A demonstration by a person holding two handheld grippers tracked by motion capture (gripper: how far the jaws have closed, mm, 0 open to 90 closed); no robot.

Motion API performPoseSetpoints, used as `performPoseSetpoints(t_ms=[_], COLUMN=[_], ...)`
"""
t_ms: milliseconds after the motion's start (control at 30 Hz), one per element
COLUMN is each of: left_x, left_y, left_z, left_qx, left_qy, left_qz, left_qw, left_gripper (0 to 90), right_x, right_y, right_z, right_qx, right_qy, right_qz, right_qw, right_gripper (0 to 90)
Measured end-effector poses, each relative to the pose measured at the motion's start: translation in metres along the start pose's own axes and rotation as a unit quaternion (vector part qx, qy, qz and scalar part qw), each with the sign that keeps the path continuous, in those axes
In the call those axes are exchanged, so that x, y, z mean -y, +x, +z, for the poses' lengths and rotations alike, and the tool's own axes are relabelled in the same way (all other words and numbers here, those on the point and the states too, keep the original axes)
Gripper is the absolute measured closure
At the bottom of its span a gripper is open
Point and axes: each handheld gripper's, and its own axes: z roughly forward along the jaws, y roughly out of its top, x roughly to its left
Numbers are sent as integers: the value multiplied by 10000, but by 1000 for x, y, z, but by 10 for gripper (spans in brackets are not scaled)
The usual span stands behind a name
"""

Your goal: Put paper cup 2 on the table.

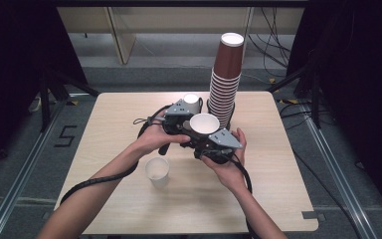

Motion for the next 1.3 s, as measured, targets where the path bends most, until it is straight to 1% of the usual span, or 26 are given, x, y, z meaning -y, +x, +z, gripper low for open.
performPoseSetpoints(t_ms=[33, 67, 133, 167, 200, 233, 267, 300, 333, 400, 467, 500, 567, 667, 733, 800, 833, 900, 933, 1033, 1067, 1100, 1133, 1200, 1267, 1300], left_x=[0, 0, 0, 0, 0, 1, 1, 1, 1, 1, 1, 1, 1, 1, 1, 0, 0, 0, 0, -3, -4, -4, -5, -6, -7, -7], left_y=[-1, -1, 0, 0, 1, 1, 1, 1, 2, 2, 2, 2, 2, 2, 1, 0, 0, -1, -1, 0, 1, 1, 1, 2, 2, 2], left_z=[1, 2, 4, 5, 6, 7, 8, 9, 10, 10, 10, 10, 9, 8, 7, 6, 6, 7, 7, 6, 6, 6, 6, 6, 6, 6], left_qx=[-9, -2, 20, -5, 10, 20, 8, 26, 42, 44, 64, 67, 71, 102, 104, 101, 97, 59, 42, -58, -87, -87, -117, -140, -181, -200], left_qy=[25, 35, 31, 68, 64, 71, 99, 88, 50, 70, 38, 67, 58, 7, -30, -49, -44, -45, -42, -69, -69, -69, -98, -94, -135, -136], left_qz=[-19, -21, -25, -29, -52, -52, -58, -80, -75, -54, -32, -6, 39, 56, 56, 116, 129, 173, 194, 252, 275, 275, 274, 283, 302, 329], left_qw=[10000, 10000, 10000, 10000, 10000, 10000, 9999, 9999, 10000, 10000, 10000, 10000, 10000, 9999, 9999, 9999, 9999, 9998, 9998, 9996, 9996, 9996, 9995, 9995, 9993, 9992], left_gripper=[0, 0, 0, 0, 0, 0, 0, 0, 0, 0, 1, 14, 34, 60, 75, 88, 94, 100, 102, 106, 106, 106, 106, 108, 110, 110], right_x=[-1, -1, -2, -2, -2, -3, -3, -4, -4, -4, -4, -4, -4, -4, -5, -5, -6, -5, -6, -5, -4, -4, -4, -3, -4, -4], right_y=[-1, 0, 3, 2, 4, 5, 5, 6, 8, 7, 8, 9, 8, 8, 9, 9, 8, 9, 7, 7, 6, 5, 4, 4, 2, 1], right_z=[0, 0, 0, 1, 1, 0, 0, 0, 0, 0, 0, 1, 2, 2, 0, 0, 0, -1, 0, -1, -3, -4, -3, -4, -6, -7], right_qx=[2, 12, -78, -12, -74, -16, -46, -116, -110, -63, -74, -98, -87, -133, -16, -11, -33, -34, -107, -183, -213, -259, -291, -262, -285, -308], right_qy=[-34, -25, -3, -79, -34, -55, -68, -13, -39, -114, -113, -129, -171, -153, -102, -114, -129, -56, -65, 26, 65, 105, 15, 12, 9, -40], right_qz=[-137, -151, -51, -206, -110, -161, -219, -172, -172, -319, -316, -227, -367, -369, -381, -335, -379, -263, -387, -337, -442, -411, -427, -409, -244, -275], right_qw=[9999, 9999, 10000, 9998, 9999, 9999, 9997, 9998, 9998, 9994, 9994, 9996, 9991, 9991, 9992, 9994, 9992, 9996, 9992, 9993, 9988, 9988, 9987, 9988, 9993, 9991], right_gripper=[178, 178, 178, 178, 178, 178, 178, 178, 178, 177, 175, 174, 167, 152, 142, 134, 131, 123, 120, 88, 65, 45, 36, 37, 36, 37])
